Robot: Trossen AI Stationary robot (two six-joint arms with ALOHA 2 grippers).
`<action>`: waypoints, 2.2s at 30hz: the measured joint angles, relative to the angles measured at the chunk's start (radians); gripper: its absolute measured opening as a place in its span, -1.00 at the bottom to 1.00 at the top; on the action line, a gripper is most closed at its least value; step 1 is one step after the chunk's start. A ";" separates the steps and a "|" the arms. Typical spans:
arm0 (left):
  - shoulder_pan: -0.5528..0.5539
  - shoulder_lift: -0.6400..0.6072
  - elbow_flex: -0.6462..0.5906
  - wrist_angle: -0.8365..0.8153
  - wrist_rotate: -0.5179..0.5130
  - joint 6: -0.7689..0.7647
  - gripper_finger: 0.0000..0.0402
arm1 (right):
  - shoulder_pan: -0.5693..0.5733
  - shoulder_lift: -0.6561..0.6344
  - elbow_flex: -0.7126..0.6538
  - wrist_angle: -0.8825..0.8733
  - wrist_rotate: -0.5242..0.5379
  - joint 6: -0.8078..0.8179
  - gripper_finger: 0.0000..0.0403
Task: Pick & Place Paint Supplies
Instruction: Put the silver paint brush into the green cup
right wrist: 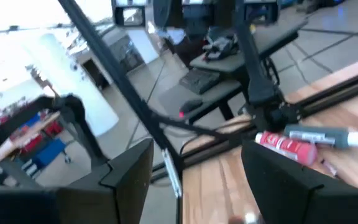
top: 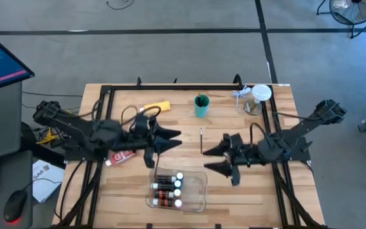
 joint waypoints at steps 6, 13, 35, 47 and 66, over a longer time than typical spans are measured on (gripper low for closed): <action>0.175 -0.048 0.000 -0.076 0.331 -0.075 -0.54 | -0.146 0.000 0.071 -0.066 -0.137 -0.015 0.18; 0.258 -0.078 0.000 -0.146 0.459 -0.030 -0.54 | -0.313 0.000 0.173 -0.500 -0.175 0.267 0.14; 0.264 -0.071 -0.001 -0.220 0.461 0.022 -0.54 | -0.400 0.180 0.214 -1.133 -0.364 0.150 -0.13; 0.256 -0.075 -0.150 -0.169 0.461 -0.017 -0.54 | -0.153 0.107 -0.129 -0.912 -0.020 0.604 -0.20; 0.243 -0.097 -0.439 0.158 0.461 0.069 -0.54 | -0.045 0.237 -0.328 -0.730 0.241 0.848 -0.11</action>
